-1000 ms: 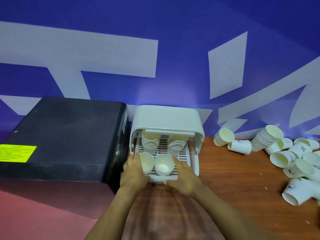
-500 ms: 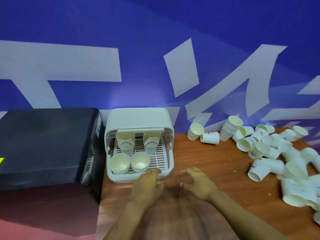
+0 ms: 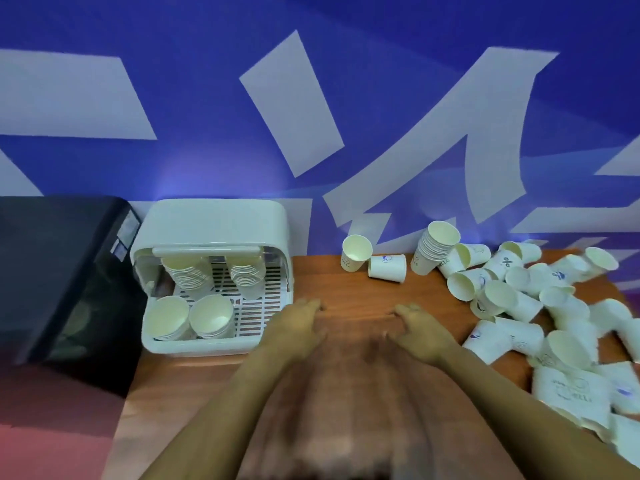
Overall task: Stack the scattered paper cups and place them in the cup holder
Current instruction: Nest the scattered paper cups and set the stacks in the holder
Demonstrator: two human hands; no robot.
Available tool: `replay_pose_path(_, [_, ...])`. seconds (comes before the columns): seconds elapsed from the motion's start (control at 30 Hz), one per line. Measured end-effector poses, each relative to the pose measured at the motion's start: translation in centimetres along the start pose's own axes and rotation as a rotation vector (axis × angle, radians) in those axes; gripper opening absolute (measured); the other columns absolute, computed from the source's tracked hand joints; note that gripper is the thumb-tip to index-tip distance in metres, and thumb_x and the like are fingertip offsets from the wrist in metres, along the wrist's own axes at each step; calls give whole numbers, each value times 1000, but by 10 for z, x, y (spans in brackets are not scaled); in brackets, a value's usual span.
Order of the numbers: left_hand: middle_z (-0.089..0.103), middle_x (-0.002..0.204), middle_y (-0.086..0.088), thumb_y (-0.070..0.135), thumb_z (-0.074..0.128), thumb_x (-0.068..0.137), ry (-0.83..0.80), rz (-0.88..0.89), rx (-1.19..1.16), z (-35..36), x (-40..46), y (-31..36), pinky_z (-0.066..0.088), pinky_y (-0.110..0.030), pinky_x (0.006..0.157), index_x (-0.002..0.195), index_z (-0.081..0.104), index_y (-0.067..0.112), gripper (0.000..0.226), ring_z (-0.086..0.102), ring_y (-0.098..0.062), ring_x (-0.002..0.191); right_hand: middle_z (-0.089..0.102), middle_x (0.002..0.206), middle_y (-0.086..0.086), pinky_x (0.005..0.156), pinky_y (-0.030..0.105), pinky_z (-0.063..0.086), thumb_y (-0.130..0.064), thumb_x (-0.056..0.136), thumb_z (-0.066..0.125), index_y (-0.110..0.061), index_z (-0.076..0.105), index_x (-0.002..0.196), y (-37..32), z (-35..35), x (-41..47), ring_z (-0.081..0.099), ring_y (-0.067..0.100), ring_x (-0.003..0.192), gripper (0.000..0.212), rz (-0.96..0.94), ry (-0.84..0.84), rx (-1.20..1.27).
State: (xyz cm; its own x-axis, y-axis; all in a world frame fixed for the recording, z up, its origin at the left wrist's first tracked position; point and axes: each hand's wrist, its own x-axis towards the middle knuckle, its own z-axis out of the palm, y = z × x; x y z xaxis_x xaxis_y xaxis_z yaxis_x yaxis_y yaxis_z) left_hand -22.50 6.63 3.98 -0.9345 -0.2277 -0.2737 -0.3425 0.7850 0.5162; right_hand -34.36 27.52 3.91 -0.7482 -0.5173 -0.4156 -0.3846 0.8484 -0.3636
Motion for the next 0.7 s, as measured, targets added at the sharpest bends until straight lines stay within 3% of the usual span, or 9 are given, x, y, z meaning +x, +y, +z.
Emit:
replay_pose_path(0.3, [40, 137, -3, 28, 60, 84, 45, -95, 45, 12, 88, 46, 39, -38, 102, 138, 40, 25, 57, 42, -28, 123, 46, 136, 5, 102, 37, 42, -37, 85, 62, -24, 46, 133, 59, -48, 91, 46, 20, 123, 52, -125, -10, -48])
replay_pose_path(0.47, [37, 142, -7, 26, 62, 84, 168, -162, -22, 8, 140, 61, 38, -41, 103, 140, 37, 22, 62, 40, -33, 127, 36, 143, 4, 104, 39, 40, -36, 85, 63, -23, 34, 143, 76, -48, 132, 42, 24, 127, 66, -153, -10, -115])
replay_pose_path(0.7, [32, 145, -11, 44, 69, 80, 198, -305, -117, 34, 200, 68, 37, -41, 102, 148, 20, 12, 89, 36, -33, 130, 41, 140, 0, 103, 34, 35, -30, 79, 66, -23, 33, 142, 86, -37, 171, 40, 23, 123, 72, -272, 144, -86])
